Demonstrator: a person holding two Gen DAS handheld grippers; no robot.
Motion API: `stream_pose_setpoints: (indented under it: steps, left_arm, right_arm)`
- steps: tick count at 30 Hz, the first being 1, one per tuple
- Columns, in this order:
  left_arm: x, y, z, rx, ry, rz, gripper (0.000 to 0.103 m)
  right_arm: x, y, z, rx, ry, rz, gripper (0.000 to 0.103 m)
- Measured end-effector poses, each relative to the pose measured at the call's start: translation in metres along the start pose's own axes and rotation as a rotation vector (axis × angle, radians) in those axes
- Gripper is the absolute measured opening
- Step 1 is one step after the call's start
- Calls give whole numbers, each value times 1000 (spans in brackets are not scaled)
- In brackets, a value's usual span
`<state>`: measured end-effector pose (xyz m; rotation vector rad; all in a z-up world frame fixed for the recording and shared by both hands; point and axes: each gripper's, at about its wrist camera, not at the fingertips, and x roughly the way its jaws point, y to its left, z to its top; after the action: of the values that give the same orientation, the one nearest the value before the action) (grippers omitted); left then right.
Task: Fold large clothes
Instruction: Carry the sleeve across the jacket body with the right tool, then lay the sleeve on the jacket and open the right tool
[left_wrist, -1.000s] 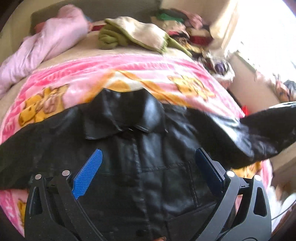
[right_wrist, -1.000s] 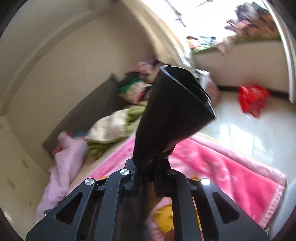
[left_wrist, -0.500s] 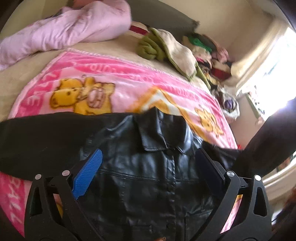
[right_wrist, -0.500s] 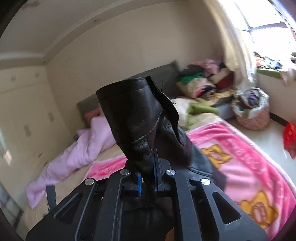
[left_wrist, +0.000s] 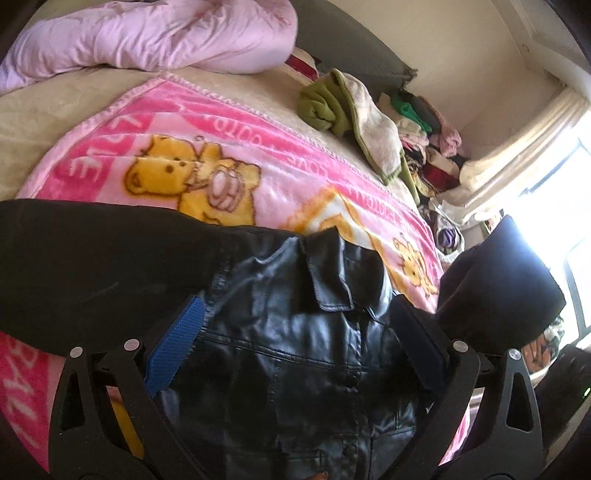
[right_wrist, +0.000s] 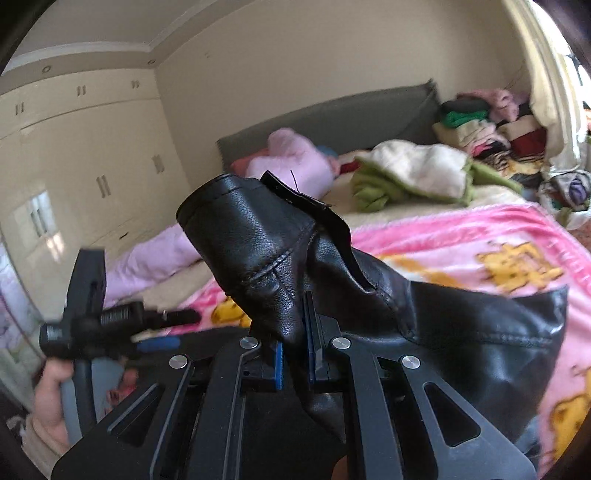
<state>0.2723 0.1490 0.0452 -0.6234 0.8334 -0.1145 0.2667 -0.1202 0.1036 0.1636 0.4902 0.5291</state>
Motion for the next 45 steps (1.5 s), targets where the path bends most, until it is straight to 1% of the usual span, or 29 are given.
stream_pose_setpoints:
  steps: [2,5,9,12,13,14,15,16,17,18,22,25,26,28,29,31,33,35,36,39,40,43,45]
  left_arm:
    - [-4,10,2,-19,-13,9,94]
    - [-4,24,3,-51,-12,-15,94]
    - [-4,40,0,-106,-26,-2,94]
    - [2,50,-2,-126,-9,4,94]
    - [4,52,-3,-130,-7,2,94]
    - [6,53,-4,-132,-1,-4,94]
    - [10,54,-5,-134,11,-11,94]
    - [12,53,-6,-134,19,-18,94]
    - [15,53,-7,-131,27,-28,94]
    - [18,52,-9,-127,37,-32,94]
    - [29,46,-16,-91,80,-15,94]
    - [37,43,-24,-68,111,10,94]
    - [40,42,-27,-53,119,27,94]
    - [47,40,-34,-23,137,85,94]
    - [50,38,-37,-2,144,109,94]
    - [56,37,-43,35,156,146,94]
    - [58,34,-47,66,157,178,94]
    - [60,28,-52,109,149,196,94]
    - [61,25,-54,124,148,191,94]
    - [60,18,-58,151,148,184,94]
    - [57,16,-59,149,148,164,94]
    - [45,12,-66,123,140,45,94]
    - [43,8,-71,140,142,44,94]
  right_arm:
    - [13,14,-13,-28,29,22,10]
    - [29,30,-30,-64,72,25,11]
    - [49,35,-50,-80,145,18,12]
    - [63,32,-66,-80,191,15,16]
    - [66,31,-69,-73,208,9,30]
    - [72,27,-75,-52,235,12,54]
    - [73,25,-78,-33,248,35,64]
    - [75,22,-82,-14,259,53,79]
    - [76,20,-86,-2,274,52,90]
    - [75,19,-89,1,281,46,92]
    - [56,5,-95,28,295,70,96]
    - [32,-21,-89,52,267,34,97]
    - [24,-38,-85,69,249,2,97]
    - [12,-68,-78,106,219,-68,97]
    - [3,-93,-72,155,199,-133,97]
    - [-10,-126,-67,239,167,-194,97]
    - [-18,-166,-63,327,164,-274,97]
    - [-20,-193,-66,377,190,-325,97]
    - [-20,-205,-68,396,210,-356,97]
    - [-13,-224,-77,412,252,-404,97]
    - [-12,-227,-80,416,261,-409,97]
    - [-7,-235,-86,433,270,-422,97]
    - [-5,-240,-87,439,275,-426,97]
